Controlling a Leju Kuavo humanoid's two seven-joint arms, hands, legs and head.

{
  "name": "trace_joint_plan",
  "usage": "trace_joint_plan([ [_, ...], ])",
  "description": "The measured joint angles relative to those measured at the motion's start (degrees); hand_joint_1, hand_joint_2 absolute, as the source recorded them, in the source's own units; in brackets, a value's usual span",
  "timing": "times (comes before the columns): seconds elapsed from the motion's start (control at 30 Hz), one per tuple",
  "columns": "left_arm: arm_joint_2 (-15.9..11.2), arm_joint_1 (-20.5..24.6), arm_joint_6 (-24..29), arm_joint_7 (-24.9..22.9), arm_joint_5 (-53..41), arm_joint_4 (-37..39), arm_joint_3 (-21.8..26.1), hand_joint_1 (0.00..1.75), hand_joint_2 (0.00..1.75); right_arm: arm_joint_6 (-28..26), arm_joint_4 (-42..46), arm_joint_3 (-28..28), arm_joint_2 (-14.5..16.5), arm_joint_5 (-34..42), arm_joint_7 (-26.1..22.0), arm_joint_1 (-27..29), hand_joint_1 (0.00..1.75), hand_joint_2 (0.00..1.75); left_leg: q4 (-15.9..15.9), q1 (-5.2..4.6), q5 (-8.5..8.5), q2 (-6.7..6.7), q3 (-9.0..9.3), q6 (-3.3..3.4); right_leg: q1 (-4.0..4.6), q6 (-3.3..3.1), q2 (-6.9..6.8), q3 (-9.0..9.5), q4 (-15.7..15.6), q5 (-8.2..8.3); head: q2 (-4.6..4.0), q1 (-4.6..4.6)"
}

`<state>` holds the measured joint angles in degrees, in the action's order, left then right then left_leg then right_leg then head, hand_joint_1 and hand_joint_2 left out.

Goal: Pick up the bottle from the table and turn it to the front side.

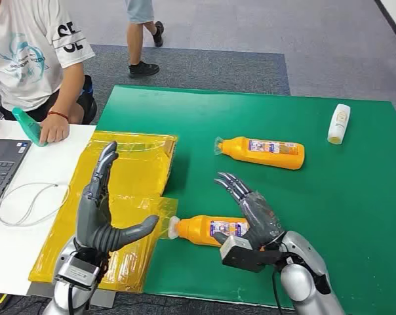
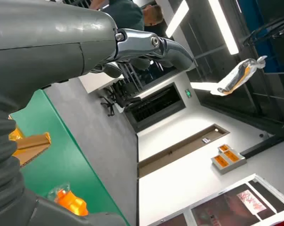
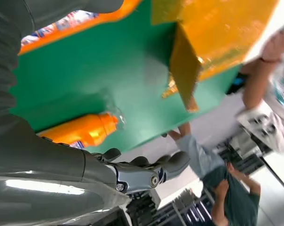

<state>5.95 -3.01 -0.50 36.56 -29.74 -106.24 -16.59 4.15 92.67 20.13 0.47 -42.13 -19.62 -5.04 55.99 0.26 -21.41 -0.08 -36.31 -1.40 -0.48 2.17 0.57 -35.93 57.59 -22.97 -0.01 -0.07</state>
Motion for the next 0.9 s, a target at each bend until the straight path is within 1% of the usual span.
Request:
trace_joint_plan([
  [0.07,0.0,0.0,0.0,0.0,0.0,0.1,0.0,0.0,1.75,0.0,-1.1,0.5,-0.5,-0.3,0.1,-0.4,0.0,1.75,0.0,0.0,0.0,0.0,0.0,0.0,0.0,0.0,0.0,0.0,0.0,0.0,-0.01,0.01],
  [0.3,-0.2,0.6,-0.3,0.6,0.5,1.1,0.0,0.0,1.75,2.0,-7.5,3.8,-4.3,-1.0,2.0,-3.3,0.0,1.75,0.0,0.0,0.0,0.0,0.0,0.0,0.0,0.0,0.0,0.0,0.0,0.0,0.0,0.02],
  [0.53,-0.5,1.5,-0.3,1.1,1.1,2.6,0.0,0.0,1.75,5.1,-13.9,7.2,-8.7,0.2,4.6,-6.8,0.0,1.75,0.0,-0.05,0.03,0.0,0.0,0.05,-0.04,0.04,-0.01,0.01,0.0,0.03,-0.01,0.02],
  [0.63,-0.7,1.9,-0.3,1.2,1.3,3.3,0.0,0.0,1.75,5.6,-15.5,8.1,-10.4,0.9,4.6,-7.8,0.0,1.75,0.0,-0.07,0.03,0.0,0.0,0.06,-0.06,0.05,0.0,0.0,0.0,0.03,-0.01,0.01],
  [0.77,-0.9,2.1,-0.3,1.4,1.3,3.9,0.0,0.0,1.75,6.0,-16.7,8.8,-11.5,1.4,4.7,-8.6,0.0,1.75,0.0,-0.07,0.03,0.0,0.01,0.06,-0.07,0.05,0.0,-0.01,0.0,0.03,-0.01,0.01],
  [0.9,-1.1,2.7,-0.4,1.8,1.6,4.5,0.0,0.0,1.75,7.6,-17.4,10.0,-13.3,3.7,5.2,-10.0,0.0,1.75,0.0,-0.08,0.04,-0.01,0.02,0.08,-0.07,0.05,-0.04,0.03,0.0,0.03,-0.01,0.01],
])
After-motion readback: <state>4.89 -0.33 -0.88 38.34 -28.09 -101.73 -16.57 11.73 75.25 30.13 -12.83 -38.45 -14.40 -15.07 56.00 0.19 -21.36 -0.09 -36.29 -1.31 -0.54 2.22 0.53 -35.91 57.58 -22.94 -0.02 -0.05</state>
